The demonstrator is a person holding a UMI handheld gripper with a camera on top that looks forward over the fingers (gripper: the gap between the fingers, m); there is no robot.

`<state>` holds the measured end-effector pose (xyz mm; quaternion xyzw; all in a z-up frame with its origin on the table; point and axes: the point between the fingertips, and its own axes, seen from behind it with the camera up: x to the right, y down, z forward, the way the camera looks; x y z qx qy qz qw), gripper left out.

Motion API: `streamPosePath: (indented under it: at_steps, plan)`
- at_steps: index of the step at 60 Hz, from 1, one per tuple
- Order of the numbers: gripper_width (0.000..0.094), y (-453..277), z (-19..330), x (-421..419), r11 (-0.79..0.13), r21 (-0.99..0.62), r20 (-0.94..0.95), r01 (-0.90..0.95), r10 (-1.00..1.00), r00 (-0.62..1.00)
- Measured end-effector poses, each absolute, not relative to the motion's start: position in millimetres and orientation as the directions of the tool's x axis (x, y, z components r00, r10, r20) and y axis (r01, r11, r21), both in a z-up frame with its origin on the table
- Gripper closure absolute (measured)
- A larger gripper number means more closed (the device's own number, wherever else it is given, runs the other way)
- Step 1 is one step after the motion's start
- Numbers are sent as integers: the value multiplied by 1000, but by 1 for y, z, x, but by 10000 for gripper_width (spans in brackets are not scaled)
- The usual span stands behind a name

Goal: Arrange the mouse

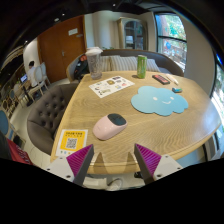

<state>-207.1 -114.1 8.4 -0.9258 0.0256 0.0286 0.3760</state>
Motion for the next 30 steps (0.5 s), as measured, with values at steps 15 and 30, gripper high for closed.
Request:
streamPosePath:
  at_steps: [15,30]
  plan:
    - [98,-53,-12,-227,-662,-748,-57,-59,-24,998]
    - [155,4,-15,-251,-629,-778,-27,-8,21,999]
